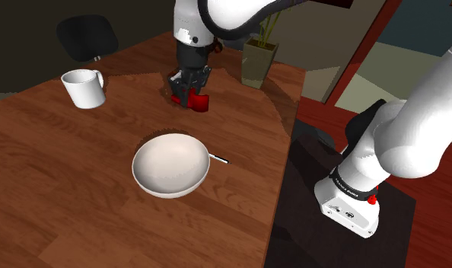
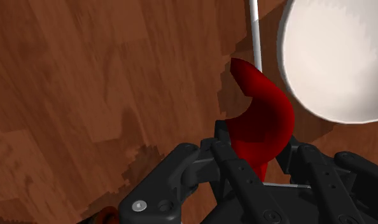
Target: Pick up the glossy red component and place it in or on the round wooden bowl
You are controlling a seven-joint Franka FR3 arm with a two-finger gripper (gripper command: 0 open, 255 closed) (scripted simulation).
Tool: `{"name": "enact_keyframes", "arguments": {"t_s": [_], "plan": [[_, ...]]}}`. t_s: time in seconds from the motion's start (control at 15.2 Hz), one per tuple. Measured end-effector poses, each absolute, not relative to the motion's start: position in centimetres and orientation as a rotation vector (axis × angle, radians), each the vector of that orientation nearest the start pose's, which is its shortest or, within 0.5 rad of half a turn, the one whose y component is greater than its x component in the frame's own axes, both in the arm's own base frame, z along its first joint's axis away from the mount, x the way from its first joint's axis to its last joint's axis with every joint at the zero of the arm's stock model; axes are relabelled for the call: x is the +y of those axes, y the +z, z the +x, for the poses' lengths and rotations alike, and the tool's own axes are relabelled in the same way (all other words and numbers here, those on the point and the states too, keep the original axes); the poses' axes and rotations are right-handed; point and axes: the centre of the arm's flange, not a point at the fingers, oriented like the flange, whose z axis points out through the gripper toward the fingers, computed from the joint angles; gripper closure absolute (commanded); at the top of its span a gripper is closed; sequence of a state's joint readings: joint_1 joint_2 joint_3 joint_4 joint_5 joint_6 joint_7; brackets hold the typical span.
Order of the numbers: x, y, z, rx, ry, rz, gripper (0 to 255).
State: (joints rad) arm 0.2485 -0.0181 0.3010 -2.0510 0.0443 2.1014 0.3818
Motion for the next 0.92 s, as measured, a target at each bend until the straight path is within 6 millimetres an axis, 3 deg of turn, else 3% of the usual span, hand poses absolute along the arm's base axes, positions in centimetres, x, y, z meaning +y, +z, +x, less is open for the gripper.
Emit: {"name": "enact_keyframes", "arguments": {"t_s": [0.73, 0.92], "plan": [[40.6, 44.7, 38.1, -0.225, -0.069, -3.072, 255], [41.5, 43.6, 37.6, -0.224, -0.069, -3.073, 255]]}}
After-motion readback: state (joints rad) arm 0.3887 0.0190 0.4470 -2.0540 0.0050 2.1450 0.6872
